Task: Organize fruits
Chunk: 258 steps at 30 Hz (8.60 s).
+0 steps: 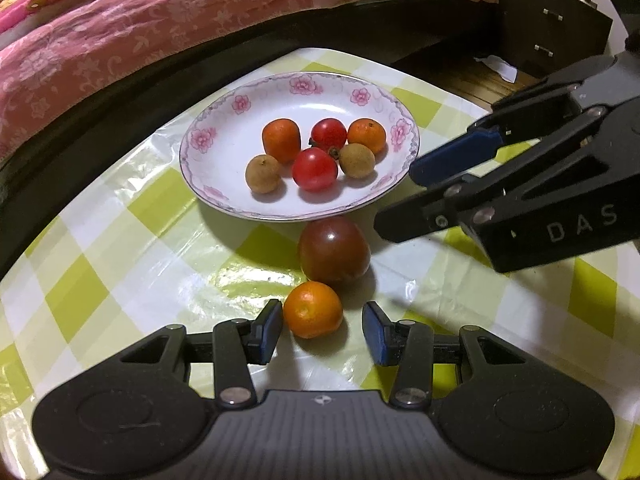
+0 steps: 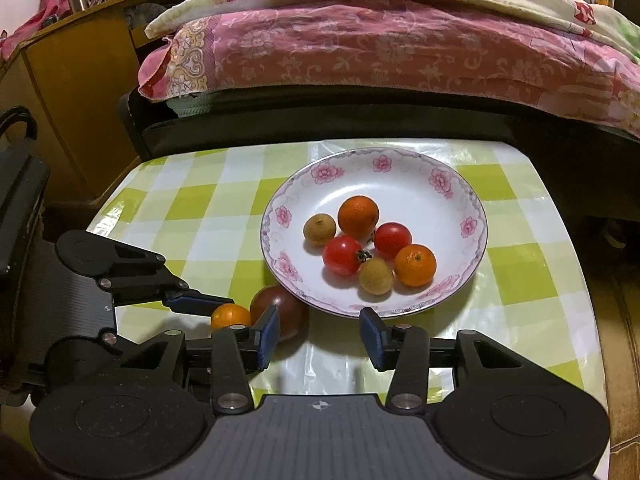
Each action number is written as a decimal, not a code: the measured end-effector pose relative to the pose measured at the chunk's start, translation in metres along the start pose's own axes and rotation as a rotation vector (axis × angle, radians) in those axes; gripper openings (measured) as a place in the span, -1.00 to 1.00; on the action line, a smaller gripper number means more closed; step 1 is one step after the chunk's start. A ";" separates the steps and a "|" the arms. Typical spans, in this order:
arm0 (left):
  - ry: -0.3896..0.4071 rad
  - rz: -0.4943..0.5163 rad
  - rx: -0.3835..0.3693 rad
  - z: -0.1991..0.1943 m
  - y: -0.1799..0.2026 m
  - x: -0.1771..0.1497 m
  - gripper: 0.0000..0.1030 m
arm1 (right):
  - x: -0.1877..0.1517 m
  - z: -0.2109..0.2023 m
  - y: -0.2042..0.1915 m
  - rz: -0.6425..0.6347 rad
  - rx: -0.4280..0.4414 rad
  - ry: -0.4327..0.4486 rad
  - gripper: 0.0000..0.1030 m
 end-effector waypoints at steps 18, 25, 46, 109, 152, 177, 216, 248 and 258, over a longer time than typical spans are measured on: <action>-0.007 0.017 0.024 -0.012 -0.012 -0.006 -0.26 | -0.011 0.023 -0.005 0.089 0.071 -0.052 -0.21; -0.007 -0.007 0.017 -0.015 -0.017 -0.012 -0.27 | -0.008 0.041 -0.001 0.178 0.099 -0.031 -0.15; 0.018 -0.025 -0.008 -0.028 -0.012 -0.029 -0.26 | -0.025 0.030 -0.016 0.000 -0.033 -0.113 -0.34; 0.108 -0.053 0.141 -0.015 -0.020 0.071 -0.29 | 0.021 -0.015 0.010 0.015 -0.148 0.043 -0.34; 0.108 -0.066 0.209 0.042 -0.040 0.112 -0.30 | 0.067 0.030 0.076 -0.023 -0.222 0.046 -0.30; 0.110 -0.073 0.211 0.042 -0.042 0.114 -0.27 | 0.070 0.030 0.081 -0.028 -0.224 0.067 -0.25; 0.160 -0.089 0.235 0.011 -0.038 0.114 -0.15 | 0.070 0.006 0.074 -0.006 -0.238 0.112 -0.15; 0.156 -0.161 0.247 -0.034 -0.034 0.080 0.03 | 0.042 -0.028 0.034 0.023 -0.225 0.135 -0.13; 0.143 -0.160 0.253 -0.037 -0.031 0.072 0.03 | 0.032 -0.028 0.028 0.041 -0.220 0.125 -0.13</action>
Point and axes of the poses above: each gripper's, at about its wrist camera, not at the fingertips, and z roughly the way its jaws point, y to its right, x to its top, the point moved 8 cm from there along z, roughly the way its jaws point, and after that the axes turned 15 degrees about x, right-handed, at the moved point
